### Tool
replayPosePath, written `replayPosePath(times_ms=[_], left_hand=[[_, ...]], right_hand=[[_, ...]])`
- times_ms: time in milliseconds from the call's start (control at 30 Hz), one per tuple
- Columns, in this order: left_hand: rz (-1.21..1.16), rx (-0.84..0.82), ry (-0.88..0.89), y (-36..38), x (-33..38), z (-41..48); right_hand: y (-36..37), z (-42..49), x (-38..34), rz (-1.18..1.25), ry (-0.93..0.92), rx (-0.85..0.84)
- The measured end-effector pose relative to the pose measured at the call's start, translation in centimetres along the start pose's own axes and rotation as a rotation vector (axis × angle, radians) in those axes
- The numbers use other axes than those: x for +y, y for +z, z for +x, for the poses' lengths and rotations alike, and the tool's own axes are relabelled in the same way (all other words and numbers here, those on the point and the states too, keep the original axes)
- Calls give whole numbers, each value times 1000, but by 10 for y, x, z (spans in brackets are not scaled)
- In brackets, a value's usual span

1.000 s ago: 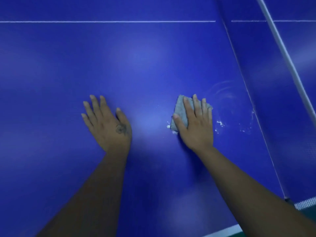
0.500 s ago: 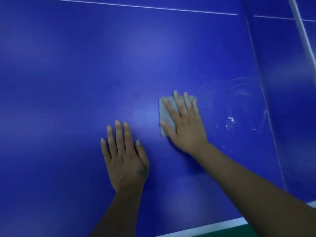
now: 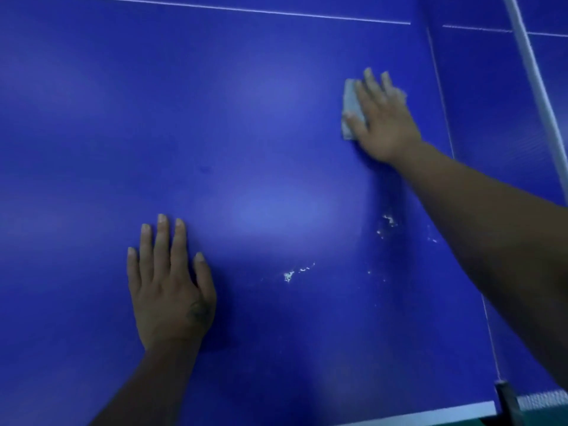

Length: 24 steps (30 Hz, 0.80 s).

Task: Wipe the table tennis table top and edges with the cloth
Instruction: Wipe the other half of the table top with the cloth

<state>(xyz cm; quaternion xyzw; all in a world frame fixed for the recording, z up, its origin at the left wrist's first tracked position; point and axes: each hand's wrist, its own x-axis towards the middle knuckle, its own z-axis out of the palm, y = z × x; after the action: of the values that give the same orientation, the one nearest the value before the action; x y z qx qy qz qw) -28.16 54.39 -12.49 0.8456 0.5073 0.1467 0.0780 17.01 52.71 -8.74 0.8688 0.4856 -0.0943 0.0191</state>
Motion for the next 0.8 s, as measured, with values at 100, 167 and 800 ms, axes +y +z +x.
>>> replayPosePath(times_ms=[100,167,800], left_hand=[[17,-13,2,-1,0,0],[17,-28,-16,-7,4,1],[62,-5,-334,-4,57,-45]], right_hand=[[7,-47,33,111,123,54],[16,-102,37,116,156,73],[-5,-18,95,81,40,5]])
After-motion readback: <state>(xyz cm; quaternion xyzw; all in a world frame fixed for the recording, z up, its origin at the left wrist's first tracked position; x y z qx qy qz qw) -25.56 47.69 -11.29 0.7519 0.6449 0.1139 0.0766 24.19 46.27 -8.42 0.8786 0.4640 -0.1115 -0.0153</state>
